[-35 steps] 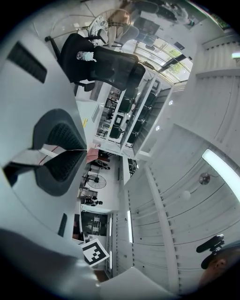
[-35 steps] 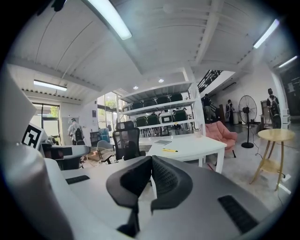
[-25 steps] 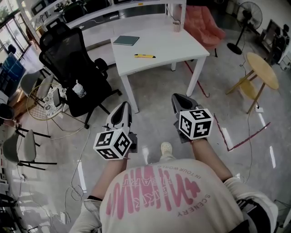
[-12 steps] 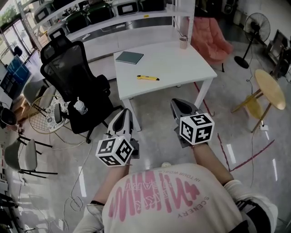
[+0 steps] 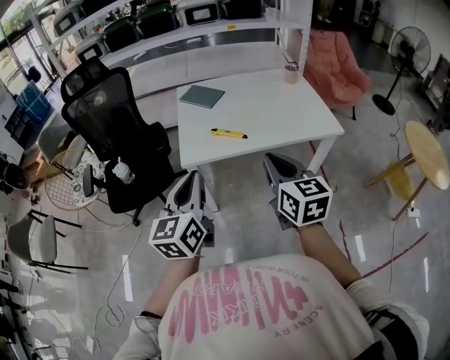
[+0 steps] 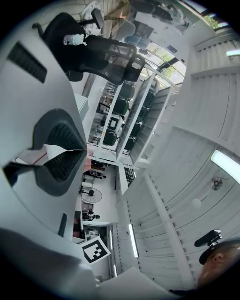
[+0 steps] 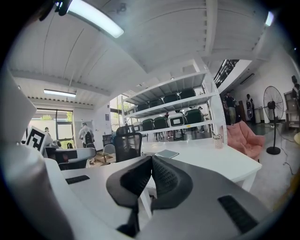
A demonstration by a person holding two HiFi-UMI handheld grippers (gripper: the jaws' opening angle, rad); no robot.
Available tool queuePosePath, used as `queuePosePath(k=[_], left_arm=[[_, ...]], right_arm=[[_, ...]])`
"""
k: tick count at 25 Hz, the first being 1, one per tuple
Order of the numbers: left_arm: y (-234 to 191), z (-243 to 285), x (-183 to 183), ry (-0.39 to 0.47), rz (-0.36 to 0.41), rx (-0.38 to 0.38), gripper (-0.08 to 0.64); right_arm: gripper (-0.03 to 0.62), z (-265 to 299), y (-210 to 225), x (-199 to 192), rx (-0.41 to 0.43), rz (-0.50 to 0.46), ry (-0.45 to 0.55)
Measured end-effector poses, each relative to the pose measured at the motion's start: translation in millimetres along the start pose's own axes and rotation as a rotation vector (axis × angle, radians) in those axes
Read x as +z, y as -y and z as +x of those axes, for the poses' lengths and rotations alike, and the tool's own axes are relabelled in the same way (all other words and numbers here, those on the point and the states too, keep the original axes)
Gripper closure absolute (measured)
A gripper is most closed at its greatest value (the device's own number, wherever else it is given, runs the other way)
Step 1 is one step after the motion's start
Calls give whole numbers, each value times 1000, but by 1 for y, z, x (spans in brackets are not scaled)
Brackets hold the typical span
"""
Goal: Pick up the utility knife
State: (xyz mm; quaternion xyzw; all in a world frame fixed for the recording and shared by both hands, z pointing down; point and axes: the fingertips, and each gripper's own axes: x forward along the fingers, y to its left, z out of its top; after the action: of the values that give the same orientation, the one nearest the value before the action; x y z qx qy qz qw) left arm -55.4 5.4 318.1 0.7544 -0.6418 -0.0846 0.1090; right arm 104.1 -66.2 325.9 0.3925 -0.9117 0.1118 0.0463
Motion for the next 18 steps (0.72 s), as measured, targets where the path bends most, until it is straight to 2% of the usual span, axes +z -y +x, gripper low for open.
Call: queuePosePath(k=[6,18], left_arm=[[4,18,-3,14,-11,15,535],[8,48,-12,20,-12,36,535]], right_arm=[[575,14,16,-1,43,8,7],[575,26,43,2,60,-3,2]])
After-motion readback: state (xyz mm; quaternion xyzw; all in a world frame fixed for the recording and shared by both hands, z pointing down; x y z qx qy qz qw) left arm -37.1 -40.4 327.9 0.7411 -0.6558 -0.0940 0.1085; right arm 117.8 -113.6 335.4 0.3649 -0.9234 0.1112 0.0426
